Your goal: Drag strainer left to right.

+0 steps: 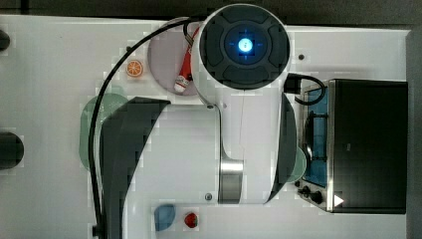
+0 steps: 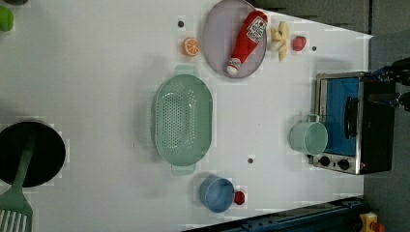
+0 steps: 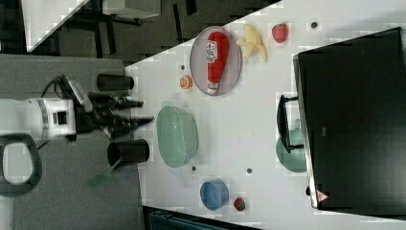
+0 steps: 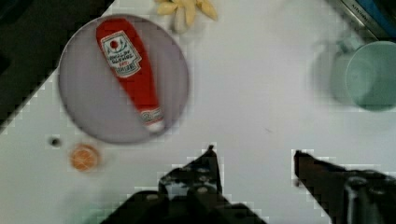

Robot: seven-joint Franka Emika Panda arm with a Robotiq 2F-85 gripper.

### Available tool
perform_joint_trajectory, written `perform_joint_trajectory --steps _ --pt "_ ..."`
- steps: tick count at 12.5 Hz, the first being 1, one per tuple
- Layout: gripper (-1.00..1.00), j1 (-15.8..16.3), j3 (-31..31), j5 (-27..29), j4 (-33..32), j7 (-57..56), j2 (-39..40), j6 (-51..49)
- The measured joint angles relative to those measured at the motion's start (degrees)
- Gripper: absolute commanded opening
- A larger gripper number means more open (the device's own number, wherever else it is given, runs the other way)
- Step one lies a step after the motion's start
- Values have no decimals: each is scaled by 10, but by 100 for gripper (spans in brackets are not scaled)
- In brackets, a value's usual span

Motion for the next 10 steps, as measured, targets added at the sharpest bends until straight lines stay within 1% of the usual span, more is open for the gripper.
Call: perform_joint_trajectory --steps 1,2,3,4,5,6,7,8,10 --pt "60 0 -3 -12 -62 0 -56 -51" --pt "82 4 -14 -12 -114 0 -118 -94" --pt "99 10 -29 -9 -147 0 -174 -107" --pt "100 9 -41 -12 -159 0 -222 -112" --pt "100 4 -45 -16 -153 0 -257 -107" --pt "100 -1 -46 -3 -141 1 -274 -90" --pt "100 -1 -42 13 -125 1 -280 -74" --pt "100 0 -28 13 -113 2 -276 -64" --pt "100 3 28 20 -110 12 -244 -49"
